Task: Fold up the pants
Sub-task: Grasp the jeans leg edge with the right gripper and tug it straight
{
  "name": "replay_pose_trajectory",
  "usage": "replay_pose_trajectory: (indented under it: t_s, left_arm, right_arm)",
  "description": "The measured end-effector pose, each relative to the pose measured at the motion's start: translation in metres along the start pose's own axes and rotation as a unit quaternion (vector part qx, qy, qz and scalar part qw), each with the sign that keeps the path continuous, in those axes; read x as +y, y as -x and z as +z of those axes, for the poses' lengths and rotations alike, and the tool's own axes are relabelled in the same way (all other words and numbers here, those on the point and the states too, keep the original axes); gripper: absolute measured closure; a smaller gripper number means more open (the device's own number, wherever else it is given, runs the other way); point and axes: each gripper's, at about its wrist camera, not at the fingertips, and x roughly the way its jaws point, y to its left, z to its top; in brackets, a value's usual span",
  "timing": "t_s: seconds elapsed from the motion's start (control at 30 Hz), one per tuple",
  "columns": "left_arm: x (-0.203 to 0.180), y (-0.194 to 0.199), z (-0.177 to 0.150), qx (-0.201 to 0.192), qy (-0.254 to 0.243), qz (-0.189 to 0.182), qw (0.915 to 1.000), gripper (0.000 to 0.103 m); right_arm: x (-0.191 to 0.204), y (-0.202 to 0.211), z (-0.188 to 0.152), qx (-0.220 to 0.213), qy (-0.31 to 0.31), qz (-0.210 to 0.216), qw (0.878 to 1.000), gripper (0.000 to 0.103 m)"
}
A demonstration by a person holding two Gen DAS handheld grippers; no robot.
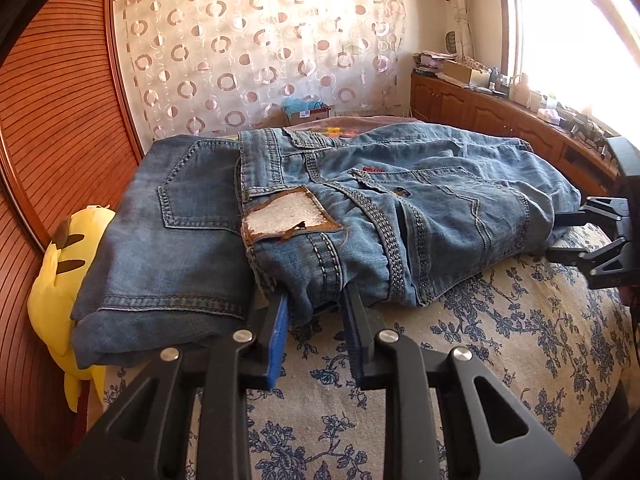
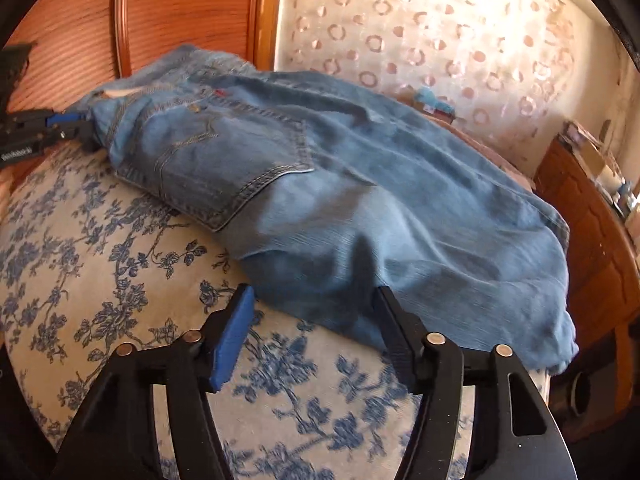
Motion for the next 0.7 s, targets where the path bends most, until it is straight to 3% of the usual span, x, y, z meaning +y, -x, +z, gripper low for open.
replay_pose_trajectory:
  t_s: [0.2, 0.27, 0.33, 0.4, 0.7]
  left_arm:
    - [0.002, -0.004, 0.001, 0.007, 0.006, -0.004, 1.0000, 0.080]
    - [0.002, -0.005, 0.001, 0.006, 0.008, -0.006, 0.9999, 0.080]
    - [0.003, -0.005, 0.000, 0.000, 0.011, -0.008, 0.9999, 0.081]
    - [0.003, -0.005, 0.001, -0.003, 0.014, -0.011, 0.9998, 0.085]
    - [-0.001, 0.024, 0.007, -0.042, 0.019, -0.013, 0.9989, 0.089]
  right_arm:
    - [0.000, -0.019, 0.009, 0.016, 0.001, -0.012, 1.000, 0.038]
    - [-0.003, -0.021, 0.011, 0.016, -0.003, -0.012, 1.000, 0.053]
    - [-0.004, -0.021, 0.011, 0.017, -0.001, -0.011, 1.000, 0.087]
    - [-0.003, -0.022, 0.013, 0.017, 0.004, -0.014, 1.000, 0.096]
    - [-0.006, 0.013, 0.014, -0.023, -0.016, -0.016, 0.999, 0.101]
